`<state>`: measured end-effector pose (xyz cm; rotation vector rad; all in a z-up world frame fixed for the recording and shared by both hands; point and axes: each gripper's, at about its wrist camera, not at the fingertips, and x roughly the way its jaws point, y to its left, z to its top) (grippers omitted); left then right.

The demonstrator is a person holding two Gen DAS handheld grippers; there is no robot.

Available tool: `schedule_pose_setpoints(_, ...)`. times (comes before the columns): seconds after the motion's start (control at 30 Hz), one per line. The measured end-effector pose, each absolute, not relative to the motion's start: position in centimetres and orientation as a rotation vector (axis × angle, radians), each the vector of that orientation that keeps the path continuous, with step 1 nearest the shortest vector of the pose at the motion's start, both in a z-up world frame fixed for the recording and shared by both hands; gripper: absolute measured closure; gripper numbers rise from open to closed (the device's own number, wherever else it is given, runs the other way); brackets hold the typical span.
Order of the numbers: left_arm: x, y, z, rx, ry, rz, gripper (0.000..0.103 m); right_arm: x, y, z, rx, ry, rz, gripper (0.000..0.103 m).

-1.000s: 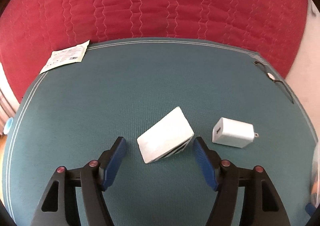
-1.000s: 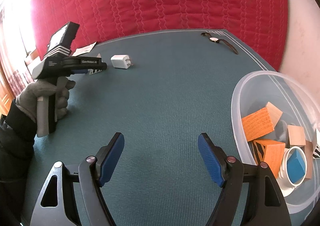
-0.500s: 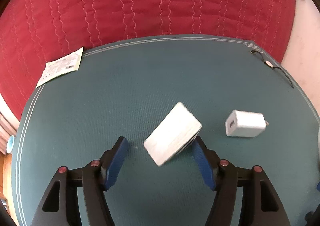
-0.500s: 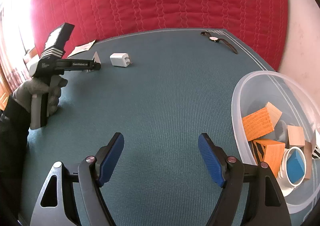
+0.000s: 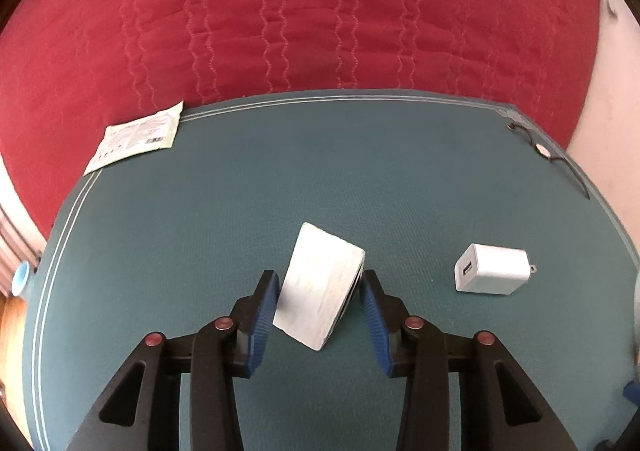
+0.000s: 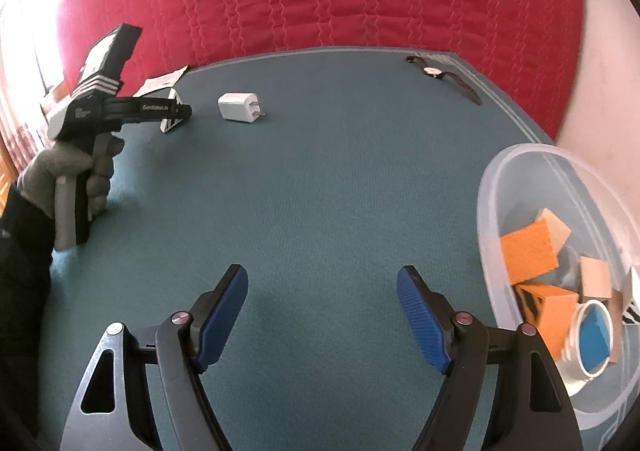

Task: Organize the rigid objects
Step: 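Grasp the white striped wedge with the left gripper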

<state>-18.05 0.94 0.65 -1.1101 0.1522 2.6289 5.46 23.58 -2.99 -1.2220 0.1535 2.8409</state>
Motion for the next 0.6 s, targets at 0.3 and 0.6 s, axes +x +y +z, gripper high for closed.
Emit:
schedule_pose_setpoints(0.3,-17.9,-0.6,0.8,-1.136,0.071,2.692,0.059,-0.5,21.1,-1.7,-1.249,0.194,2.902,0.025)
schedule_pose_setpoints(0.6,-17.9,-0.7,0.7,-1.154,0.053,2.700,0.059,-9.0,18.9,-1.2,-1.212,0.316,2.936,0.025)
